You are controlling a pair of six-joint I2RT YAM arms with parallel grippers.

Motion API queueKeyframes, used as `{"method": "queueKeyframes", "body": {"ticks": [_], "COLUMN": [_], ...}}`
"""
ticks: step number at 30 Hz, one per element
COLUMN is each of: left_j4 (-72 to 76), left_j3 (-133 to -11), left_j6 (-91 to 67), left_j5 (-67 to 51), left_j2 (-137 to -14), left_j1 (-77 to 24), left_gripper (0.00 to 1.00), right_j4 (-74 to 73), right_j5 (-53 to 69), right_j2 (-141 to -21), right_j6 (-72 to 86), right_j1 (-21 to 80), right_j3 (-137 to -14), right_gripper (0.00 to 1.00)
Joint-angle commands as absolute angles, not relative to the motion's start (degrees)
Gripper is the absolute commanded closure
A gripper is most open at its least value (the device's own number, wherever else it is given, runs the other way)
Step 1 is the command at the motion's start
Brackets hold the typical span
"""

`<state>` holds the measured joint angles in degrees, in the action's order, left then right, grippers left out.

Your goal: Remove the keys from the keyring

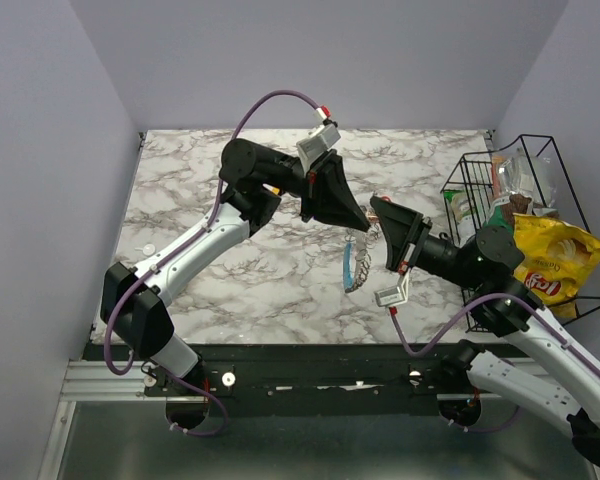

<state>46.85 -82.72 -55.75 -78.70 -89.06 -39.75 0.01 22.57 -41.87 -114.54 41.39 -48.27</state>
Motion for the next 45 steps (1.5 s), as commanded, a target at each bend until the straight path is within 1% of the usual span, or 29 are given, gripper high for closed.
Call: {"method": "queueKeyframes", "body": {"ticks": [1,6,11,13,15,16,17,19,20,21,22,23,24,26,29,30,32,34,38,45], "left_j4": [46.8,47.6,51.3,50.7,46.7,43.9,36.3,26.2,11.0,1.2,-8.8,-23.1,-27.1,-31.7,-36.7,-37.7,-39.6,-39.9,-38.4,-38.3], "left_j3": [-81.7,-81.9,-82.4,-83.1,-83.4,-83.6,-83.8,-85.2,-86.5,-90.7,-93.2,-95.4,-98.0,-98.7,-98.5,-97.9,-97.1,-96.0,-96.1,-100.9], "left_j6": [-55.0,-56.4,-59.2,-58.6,-56.5,-52.0,-49.0,-41.1,-29.7,-20.6,-12.1,-0.1,3.3,5.2,10.9,14.6,17.3,19.8,21.4,22.8], "left_j5": [-75.2,-72.1,-71.2,-72.1,-73.0,-73.8,-74.4,-74.4,-73.8,-72.5,-68.5,-66.5,-65.3,-63.1,-62.0,-62.0,-62.0,-63.1,-63.0,-64.2], "left_j2": [-87.1,-86.5,-85.7,-85.4,-85.0,-84.5,-84.1,-83.1,-83.0,-83.1,-83.1,-83.3,-83.7,-83.8,-83.7,-83.6,-83.5,-83.4,-84.4,-88.6], "left_j1": [-40.3,-37.4,-35.2,-35.1,-35.1,-35.0,-35.0,-34.6,-34.5,-34.5,-34.7,-35.4,-35.7,-35.8,-35.9,-35.9,-36.0,-36.0,-36.6,-36.7], "left_gripper": [1.00,1.00,1.00,1.00,1.00,0.98,0.91,0.87,0.79,0.75,0.73,0.67,0.66,0.65,0.59,0.58,0.55,0.54,0.48,0.47], "right_j4": [4.2,6.9,5.4,6.1,7.0,7.7,7.7,7.4,7.4,7.3,7.2,7.2,7.2,7.1,7.4,7.6,7.9,8.0,7.6,7.3], "right_j5": [20.6,19.7,17.9,16.4,14.8,14.3,14.2,13.6,13.4,12.8,12.5,12.2,11.7,11.3,11.5,11.6,11.8,12.0,12.7,13.2], "right_j2": [-44.6,-44.2,-41.8,-41.7,-41.4,-41.4,-41.0,-40.8,-40.6,-40.5,-40.4,-40.4,-40.3,-40.2,-40.2,-40.3,-40.1,-39.9,-39.5,-39.2], "right_j6": [-152.7,-153.9,-153.5,-152.3,-150.6,-150.2,-149.6,-149.2,-148.8,-148.6,-148.4,-147.8,-147.4,-146.9,-146.3,-145.9,-144.9,-144.3,-143.7,-142.6], "right_j1": [42.7,44.3,44.8,44.8,44.8,44.8,44.8,44.8,44.8,44.9,44.8,44.8,44.8,44.7,44.8,44.8,44.8,44.8,44.8,44.8], "right_j3": [-45.2,-42.5,-39.5,-39.1,-39.2,-39.3,-39.4,-39.8,-39.9,-40.0,-39.9,-40.1,-40.0,-40.1,-40.4,-40.4,-40.6,-40.6,-40.8,-41.1], "right_gripper": [0.99,0.99,0.99,0.99,0.99,0.99,0.99,0.99,0.99,0.99,0.99,0.99,0.99,0.99,0.99,0.99,0.99,0.99,0.99,0.99]}}
